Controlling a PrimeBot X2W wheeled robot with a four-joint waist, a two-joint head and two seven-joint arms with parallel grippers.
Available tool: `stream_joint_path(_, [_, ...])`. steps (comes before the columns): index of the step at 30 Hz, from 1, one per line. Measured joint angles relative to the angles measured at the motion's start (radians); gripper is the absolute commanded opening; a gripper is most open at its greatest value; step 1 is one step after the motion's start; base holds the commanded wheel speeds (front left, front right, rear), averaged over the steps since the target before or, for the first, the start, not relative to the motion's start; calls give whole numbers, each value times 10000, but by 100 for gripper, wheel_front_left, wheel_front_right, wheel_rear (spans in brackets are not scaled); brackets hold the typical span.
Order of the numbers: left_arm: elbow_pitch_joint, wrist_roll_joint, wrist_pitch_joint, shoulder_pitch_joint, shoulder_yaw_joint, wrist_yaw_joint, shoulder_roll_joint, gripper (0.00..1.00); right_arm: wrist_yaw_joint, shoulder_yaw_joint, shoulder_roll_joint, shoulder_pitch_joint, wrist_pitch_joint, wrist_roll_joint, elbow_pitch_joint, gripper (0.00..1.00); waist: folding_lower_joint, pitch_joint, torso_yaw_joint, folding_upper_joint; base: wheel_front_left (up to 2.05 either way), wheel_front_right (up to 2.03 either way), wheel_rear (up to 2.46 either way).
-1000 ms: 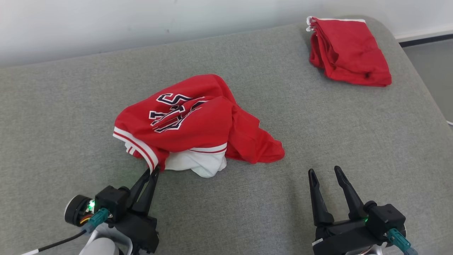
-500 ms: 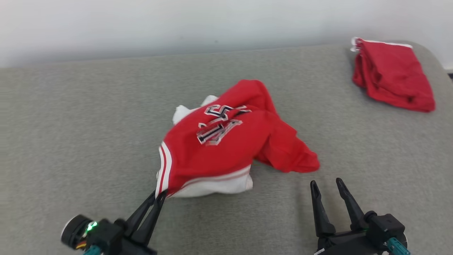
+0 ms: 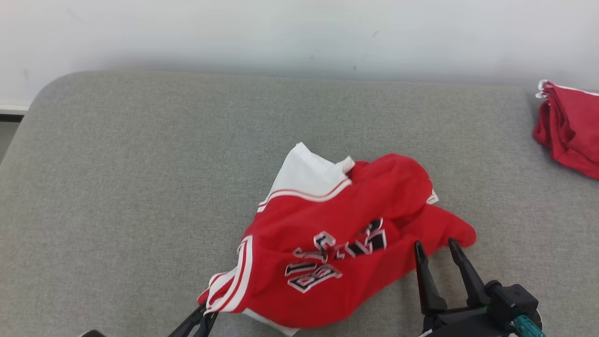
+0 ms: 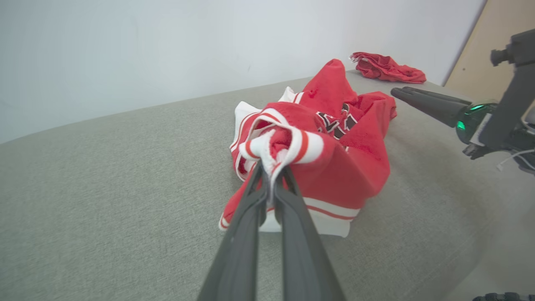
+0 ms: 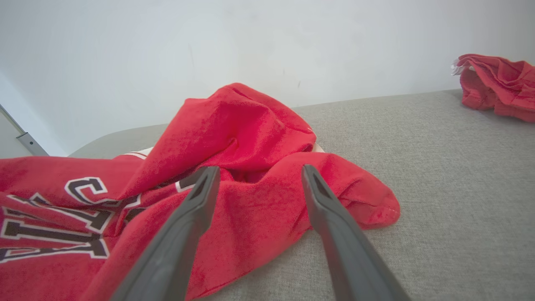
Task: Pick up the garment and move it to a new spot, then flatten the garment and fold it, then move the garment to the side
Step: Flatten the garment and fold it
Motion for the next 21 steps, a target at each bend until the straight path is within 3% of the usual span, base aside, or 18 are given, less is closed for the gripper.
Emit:
stream_joint_path(5, [-1149,-213,410,511,142,297,280,0,0,-173,0,-28,0,-40,33,100,1,147,59,0,0,0,0])
stream_joint_path(9, [-1179,-249,474,535,146,311,278,0,0,-184,0,-69,0,-38,79,100,0,204,-73,0,0,0,0])
stream_joint_path(15, [-90,-347,255,-500,-63,98,-194,0,0,-73,0,-227,0,-44,105,100,1,236,-448,0,0,0,0])
stream_joint_path(21, [1833,-416,-115,-2035,-247,-182,-527,0,0,-77,-2,-335,0,-155,84,100,1,299,-953,1,0,0,0])
